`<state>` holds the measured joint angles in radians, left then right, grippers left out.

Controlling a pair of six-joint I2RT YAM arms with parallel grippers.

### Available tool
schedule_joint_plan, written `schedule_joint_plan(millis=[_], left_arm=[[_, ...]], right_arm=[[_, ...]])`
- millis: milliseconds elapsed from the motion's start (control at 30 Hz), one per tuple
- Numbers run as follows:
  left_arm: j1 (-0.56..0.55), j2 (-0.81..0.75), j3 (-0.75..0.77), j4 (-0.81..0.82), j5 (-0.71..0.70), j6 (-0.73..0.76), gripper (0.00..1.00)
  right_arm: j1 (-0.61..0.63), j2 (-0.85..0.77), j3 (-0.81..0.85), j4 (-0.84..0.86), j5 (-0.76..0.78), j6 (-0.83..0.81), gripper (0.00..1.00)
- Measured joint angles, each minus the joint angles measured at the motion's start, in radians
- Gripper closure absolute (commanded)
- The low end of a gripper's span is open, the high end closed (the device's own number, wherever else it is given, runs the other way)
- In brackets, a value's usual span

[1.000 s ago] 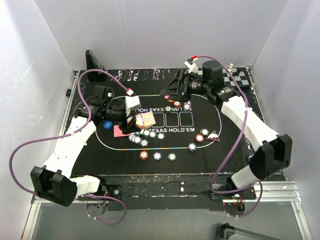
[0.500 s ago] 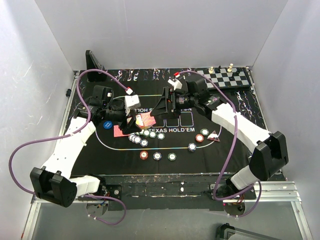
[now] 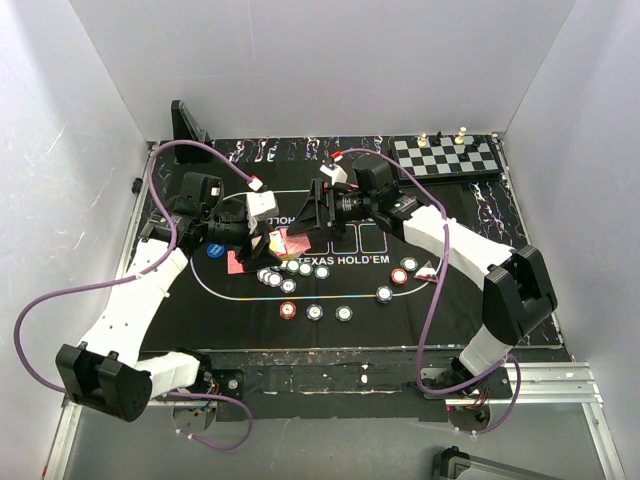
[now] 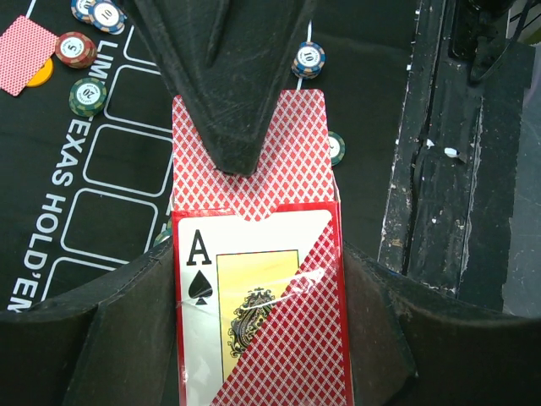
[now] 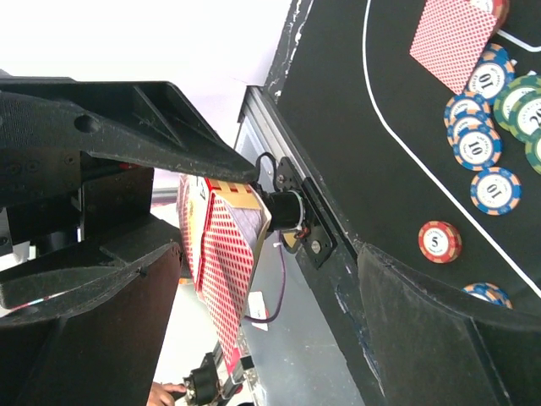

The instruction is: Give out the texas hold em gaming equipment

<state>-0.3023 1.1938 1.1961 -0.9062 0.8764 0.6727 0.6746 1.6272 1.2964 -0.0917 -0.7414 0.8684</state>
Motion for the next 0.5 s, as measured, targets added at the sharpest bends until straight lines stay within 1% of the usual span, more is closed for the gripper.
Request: schedule_joint_plan(millis=[300, 400, 500], left_arm=[[0.0, -0.033, 0.0, -0.006, 0.005, 0.0, 1.0], [0.0, -0.035, 0.0, -0.006, 0.007, 0.0, 1.0], [0.0, -0.035, 0.0, -0.007, 0.007, 0.0, 1.0]], right_arm=[[0.016, 0.033, -0.068, 0.246, -0.055, 0.146, 0.07], [0.021, 0.048, -0.089, 0.278, -0.063, 0.171, 0.07], [0.024, 0.05, -0.111, 0.291, -0.073, 0.181, 0.13]])
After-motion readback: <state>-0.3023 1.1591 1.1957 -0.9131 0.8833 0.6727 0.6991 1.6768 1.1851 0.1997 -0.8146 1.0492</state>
